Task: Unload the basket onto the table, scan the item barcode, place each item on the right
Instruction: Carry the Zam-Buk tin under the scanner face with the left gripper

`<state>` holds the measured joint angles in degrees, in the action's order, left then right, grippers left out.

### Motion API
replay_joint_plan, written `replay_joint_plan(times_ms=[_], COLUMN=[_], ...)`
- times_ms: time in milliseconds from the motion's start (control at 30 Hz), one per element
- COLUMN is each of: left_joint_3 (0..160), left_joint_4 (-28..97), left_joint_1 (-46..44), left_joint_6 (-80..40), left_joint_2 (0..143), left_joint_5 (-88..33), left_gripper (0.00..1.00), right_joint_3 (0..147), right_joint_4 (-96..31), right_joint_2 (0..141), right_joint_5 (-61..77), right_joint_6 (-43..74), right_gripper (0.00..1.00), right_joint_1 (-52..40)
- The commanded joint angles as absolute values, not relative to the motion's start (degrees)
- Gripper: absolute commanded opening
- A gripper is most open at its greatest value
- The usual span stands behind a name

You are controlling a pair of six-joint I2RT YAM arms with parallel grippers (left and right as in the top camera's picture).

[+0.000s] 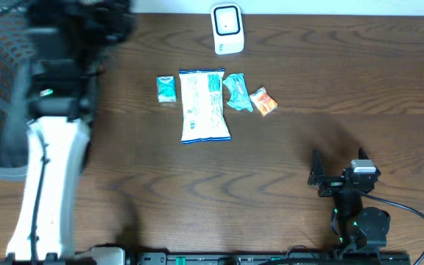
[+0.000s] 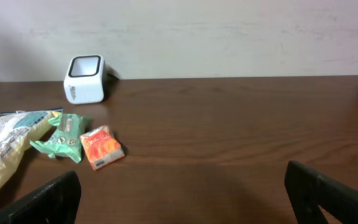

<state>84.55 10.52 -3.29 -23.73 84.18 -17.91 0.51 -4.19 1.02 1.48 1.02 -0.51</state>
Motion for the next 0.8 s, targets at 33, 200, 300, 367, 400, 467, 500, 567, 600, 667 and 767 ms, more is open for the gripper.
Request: replay_joint_plan(times_ms=[33,200,300,367,400,467,500,567,600,667,767], left_joint_3=[84.60,84.60,84.60,84.60,84.60,84.60,84.60,84.60,84.60,84.60,84.60], left_joint_4=[10.66,9.28,5.28,2.31,1.41,-2.55,-4.14,-7.46,-8.69,-10.70,-11.73], left_joint_1=[-13.96,-22.41,-27.68,-29.80,-30.28,-32.12,-32.77,-34.20,-34.81,-36.21,-37.82], left_joint_6=[-19.92,-19.92,-19.07,-19.07,-19.09,-19.09,-19.09,-19.11,-19.11,-19.11,-19.11], left_joint_2=[91.79,100.53,107.96,111.55,112.46,115.94,117.38,120.07,121.12,122.58,123.39], left_joint_5=[-18.52,-13.82,-13.23,-11.92,-11.62,-9.52,-9.34,-9.34,-9.37,-9.34,-9.34], left_gripper=[0.45,0.45,0.46,0.46,0.47,0.50,0.50,0.51,0.51,0.51,0.52], right_joint_3=[0.32,0.32,0.32,0.32,0.32,0.32,0.32,0.32,0.32,0.32,0.32], right_joint_4=[-4.27,-4.27,-4.27,-4.27,-4.27,-4.27,-4.27,-4.27,-4.27,-4.27,-4.27], right_joint_2=[0.78,0.78,0.78,0.78,0.78,0.78,0.78,0.78,0.78,0.78,0.78], right_joint_5=[1.19,1.19,1.19,1.19,1.19,1.19,1.19,1.19,1.19,1.19,1.19], right_joint_6=[1.63,1.63,1.63,1.63,1.63,1.63,1.63,1.65,1.63,1.63,1.63], right_gripper=[0.99,0.99,0.99,0.99,0.99,0.99,0.99,0.99,0.99,0.99,0.99], right_joint_1=[-0.14,-0.14,-0.14,-0.14,-0.14,-0.14,-0.14,-0.14,-0.14,-0.14,-0.14])
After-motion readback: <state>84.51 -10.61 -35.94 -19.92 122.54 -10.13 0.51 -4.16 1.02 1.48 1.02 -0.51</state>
